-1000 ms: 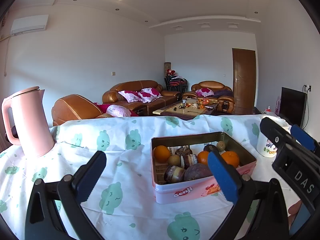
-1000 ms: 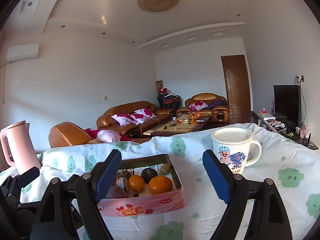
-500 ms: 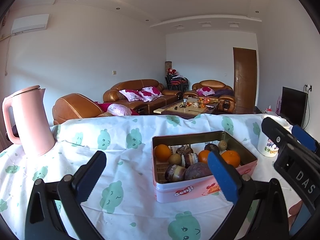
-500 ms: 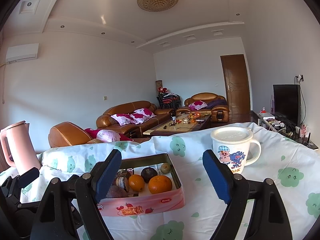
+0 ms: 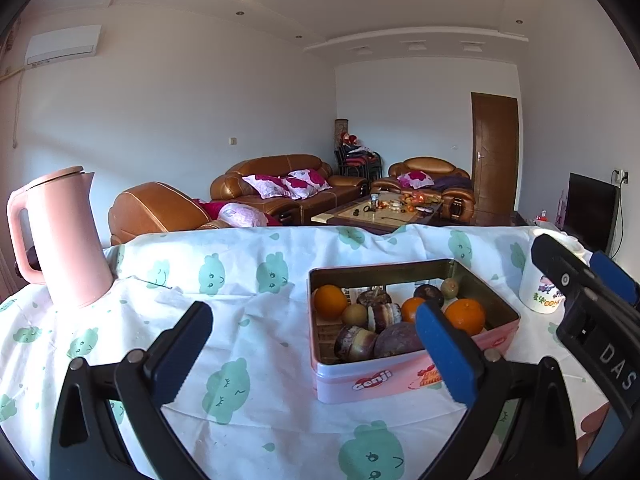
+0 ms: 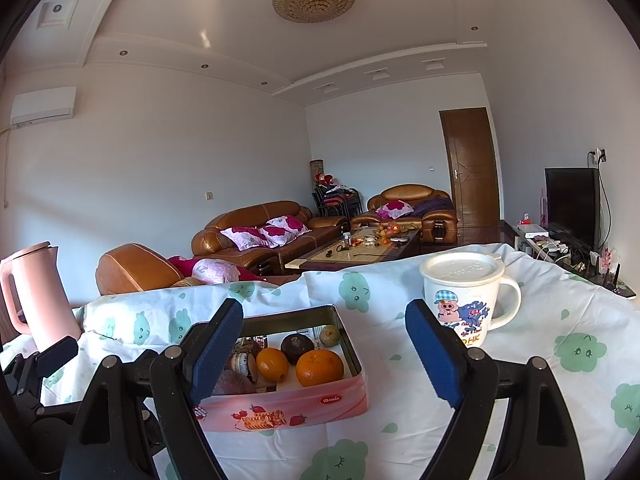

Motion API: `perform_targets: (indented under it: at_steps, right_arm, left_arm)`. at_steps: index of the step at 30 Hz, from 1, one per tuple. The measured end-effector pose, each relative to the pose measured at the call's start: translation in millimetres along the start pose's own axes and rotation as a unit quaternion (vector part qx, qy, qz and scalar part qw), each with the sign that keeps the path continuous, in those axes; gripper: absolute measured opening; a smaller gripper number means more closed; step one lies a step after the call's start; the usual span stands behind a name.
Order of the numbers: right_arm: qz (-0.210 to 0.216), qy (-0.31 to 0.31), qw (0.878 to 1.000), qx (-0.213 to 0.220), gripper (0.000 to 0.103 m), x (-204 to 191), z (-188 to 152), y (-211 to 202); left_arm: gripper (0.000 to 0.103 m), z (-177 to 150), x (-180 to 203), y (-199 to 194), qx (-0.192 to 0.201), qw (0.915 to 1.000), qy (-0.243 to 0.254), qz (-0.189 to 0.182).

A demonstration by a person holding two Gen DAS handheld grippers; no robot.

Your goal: Organize fruits

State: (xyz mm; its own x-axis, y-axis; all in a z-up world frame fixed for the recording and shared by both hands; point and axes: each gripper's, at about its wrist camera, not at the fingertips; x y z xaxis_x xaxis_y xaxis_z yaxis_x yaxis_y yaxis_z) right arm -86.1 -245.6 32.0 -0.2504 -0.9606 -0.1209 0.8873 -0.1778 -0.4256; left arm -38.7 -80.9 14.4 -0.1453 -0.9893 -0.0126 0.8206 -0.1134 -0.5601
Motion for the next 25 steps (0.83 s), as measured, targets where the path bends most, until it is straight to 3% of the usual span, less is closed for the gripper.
perform_targets:
  at_steps: [25]
  right_arm:
    - [-0.002, -0.001, 1.0, -0.007, 0.085, -1.2, -0.1, 0.6]
  left_arm:
    - [0.103, 0.1, -3.5, 1.0, -0.016, 0.9998, -0.005, -0.007]
Point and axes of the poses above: each gripper's, at about its wrist camera, not at the fingertips, and y roughly the way its jaws point, x to its right, z to its top, and after that the axes turned 14 degrees about -x, right-handed
